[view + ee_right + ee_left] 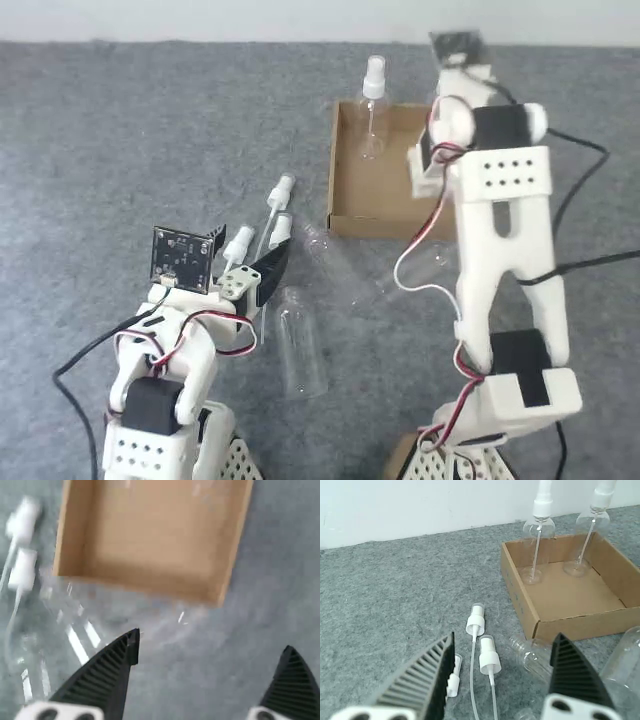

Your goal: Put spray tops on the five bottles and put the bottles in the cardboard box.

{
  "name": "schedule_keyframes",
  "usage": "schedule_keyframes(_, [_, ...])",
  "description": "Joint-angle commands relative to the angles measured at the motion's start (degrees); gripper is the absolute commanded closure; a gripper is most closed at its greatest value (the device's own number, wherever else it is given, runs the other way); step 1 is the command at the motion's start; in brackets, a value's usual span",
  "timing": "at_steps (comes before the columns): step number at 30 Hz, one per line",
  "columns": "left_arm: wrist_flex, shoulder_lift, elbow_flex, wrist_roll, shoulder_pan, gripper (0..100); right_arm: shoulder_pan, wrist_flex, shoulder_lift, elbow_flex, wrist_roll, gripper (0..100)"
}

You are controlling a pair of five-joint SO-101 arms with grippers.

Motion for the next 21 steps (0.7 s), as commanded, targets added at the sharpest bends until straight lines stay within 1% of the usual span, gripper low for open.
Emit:
schedule_keyframes(1, [-1.2,-0.5,-0.1,-0.2,-0.3,72,-2.0,1.1,-5.2,8.0,-9.8,63.8])
schedule_keyframes(4, [-1.2,-0.5,-0.1,-0.2,-0.3,72,-5.7,-2.2,-7.8,17.8,-10.6,63.7])
schedule_keyframes(9, [-1.2,-0.4,-0.1,-0.2,-0.3,72,-9.8,-13.4,-14.4,32.7,-22.7,63.7])
schedule_keyframes(15, [-1.2,-0.3,-0.1,-0.2,-0.3,72,-10.2,-26.6,-20.1,47.7,-35.7,63.7])
schedule_keyframes(18, [-1.2,-0.3,-0.1,-0.2,-0.3,72,-10.2,-31.7,-20.4,52.9,-38.6,63.7])
schedule_keyframes(21, [-1.2,-0.3,-0.1,-0.2,-0.3,72,-10.0,-36.4,-20.3,57.2,-39.2,63.7])
